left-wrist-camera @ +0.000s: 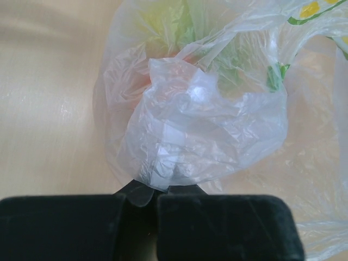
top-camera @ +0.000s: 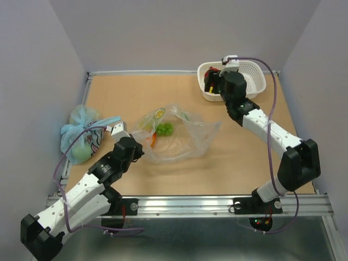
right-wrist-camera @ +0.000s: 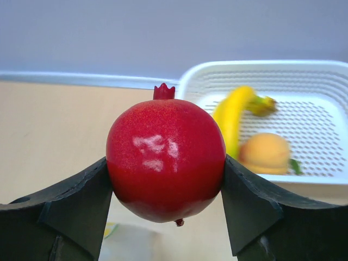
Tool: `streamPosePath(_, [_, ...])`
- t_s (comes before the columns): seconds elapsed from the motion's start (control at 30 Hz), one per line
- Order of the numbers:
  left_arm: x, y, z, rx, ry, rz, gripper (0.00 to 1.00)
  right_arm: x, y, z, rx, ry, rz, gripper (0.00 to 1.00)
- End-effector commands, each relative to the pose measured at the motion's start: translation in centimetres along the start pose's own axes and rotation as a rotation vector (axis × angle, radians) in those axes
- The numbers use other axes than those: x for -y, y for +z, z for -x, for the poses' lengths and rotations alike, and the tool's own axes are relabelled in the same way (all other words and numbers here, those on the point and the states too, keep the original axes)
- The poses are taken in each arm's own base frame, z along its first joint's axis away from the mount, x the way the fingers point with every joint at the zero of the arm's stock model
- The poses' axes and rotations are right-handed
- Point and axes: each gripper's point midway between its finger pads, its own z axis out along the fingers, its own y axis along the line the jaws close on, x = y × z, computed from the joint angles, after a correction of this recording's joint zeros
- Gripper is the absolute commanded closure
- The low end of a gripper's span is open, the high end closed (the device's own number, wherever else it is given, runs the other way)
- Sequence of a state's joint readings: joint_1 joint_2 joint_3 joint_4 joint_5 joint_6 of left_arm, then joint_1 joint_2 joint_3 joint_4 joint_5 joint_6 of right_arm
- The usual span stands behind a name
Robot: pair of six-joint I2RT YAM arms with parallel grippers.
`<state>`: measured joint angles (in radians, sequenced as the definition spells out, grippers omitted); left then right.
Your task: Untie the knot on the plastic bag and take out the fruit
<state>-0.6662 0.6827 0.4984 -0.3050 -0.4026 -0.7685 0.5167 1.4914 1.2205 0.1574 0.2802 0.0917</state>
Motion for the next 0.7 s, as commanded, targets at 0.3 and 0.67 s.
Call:
streamPosePath(0.3, [-0.3, -0.1, 0.3, 0.025, -0.018, 0.008, 1.00, 23.4, 12.6, -4.0, -0.021, 0.266, -0.437, 0.98])
streamPosePath(0.67, [-0.4, -0.4, 0.7, 0.035, -0.035, 0.017, 1.00, 25.7, 15.4, -4.6, -0.039, 0.240, -0.387, 0.00])
